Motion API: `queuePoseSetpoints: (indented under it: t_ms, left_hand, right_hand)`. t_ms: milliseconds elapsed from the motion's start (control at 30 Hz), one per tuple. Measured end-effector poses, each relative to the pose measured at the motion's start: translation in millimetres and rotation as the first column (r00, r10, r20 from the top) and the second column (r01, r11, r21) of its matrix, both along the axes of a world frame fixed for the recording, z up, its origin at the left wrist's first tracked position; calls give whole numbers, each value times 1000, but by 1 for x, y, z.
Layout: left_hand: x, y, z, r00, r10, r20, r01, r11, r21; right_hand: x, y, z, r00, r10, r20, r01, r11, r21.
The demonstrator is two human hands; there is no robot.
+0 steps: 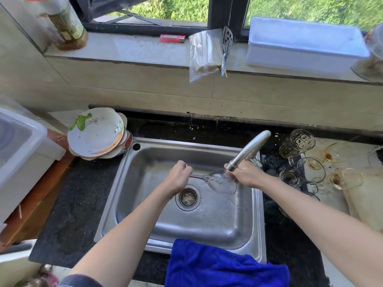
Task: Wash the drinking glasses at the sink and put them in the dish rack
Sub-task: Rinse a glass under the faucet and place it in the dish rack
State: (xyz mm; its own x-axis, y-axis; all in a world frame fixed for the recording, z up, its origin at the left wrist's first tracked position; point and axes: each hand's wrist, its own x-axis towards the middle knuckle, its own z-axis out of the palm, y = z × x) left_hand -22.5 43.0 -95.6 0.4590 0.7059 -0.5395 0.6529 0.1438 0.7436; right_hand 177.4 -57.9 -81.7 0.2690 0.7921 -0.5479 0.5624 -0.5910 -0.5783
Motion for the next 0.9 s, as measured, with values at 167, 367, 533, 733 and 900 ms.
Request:
queuePoseSetpoints:
  t_ms: [167, 367, 533, 733, 900]
  left_hand:
    - [10, 0, 4, 978, 193, 80, -175, 966, -190]
    - [30, -16, -10, 791, 561, 245, -381, 765, -520]
    - [58, -36, -22, 724, 639, 259, -327, 649, -687]
    - [82, -57, -22, 676, 712, 191, -347, 535, -770]
    - [93, -59, -19, 608, 782, 133, -452, 480, -752]
  right_hand:
    - [-17, -12, 3, 803, -320, -502, 332, 941, -69]
    - [-16, -39, 18, 712, -381, -590, 404, 909, -99]
    - [-4, -70, 17, 776, -406, -482, 477, 879, 27]
    - [-6, -85, 23, 943, -316, -105, 333, 904, 270]
    - [-20, -89, 24, 958, -276, 79, 228, 899, 374]
